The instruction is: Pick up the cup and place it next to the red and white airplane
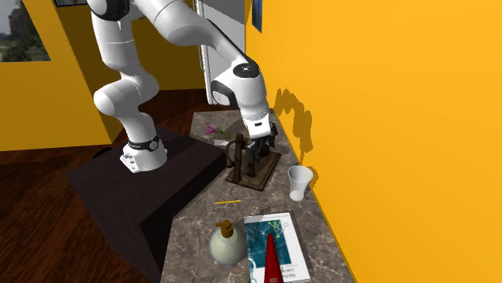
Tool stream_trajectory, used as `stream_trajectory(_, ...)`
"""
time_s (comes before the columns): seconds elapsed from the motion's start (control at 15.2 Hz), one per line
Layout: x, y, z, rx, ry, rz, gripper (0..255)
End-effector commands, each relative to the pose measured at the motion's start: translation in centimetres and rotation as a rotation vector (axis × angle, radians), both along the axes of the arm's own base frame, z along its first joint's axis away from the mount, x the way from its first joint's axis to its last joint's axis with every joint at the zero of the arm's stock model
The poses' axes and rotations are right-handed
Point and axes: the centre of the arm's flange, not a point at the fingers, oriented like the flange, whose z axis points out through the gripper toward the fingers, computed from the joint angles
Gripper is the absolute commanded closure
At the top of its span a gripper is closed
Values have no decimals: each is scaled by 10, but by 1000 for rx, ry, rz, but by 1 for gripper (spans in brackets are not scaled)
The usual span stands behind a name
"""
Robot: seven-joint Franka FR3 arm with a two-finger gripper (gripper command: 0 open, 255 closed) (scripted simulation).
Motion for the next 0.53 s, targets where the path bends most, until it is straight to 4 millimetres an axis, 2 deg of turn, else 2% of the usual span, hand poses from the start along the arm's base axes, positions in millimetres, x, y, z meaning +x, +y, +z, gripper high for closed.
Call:
stream_trajectory(0.0,17,8,-20,9,-7,-9,0)
stream_trajectory(0.46,75,35,-82,40,-29,-35,0)
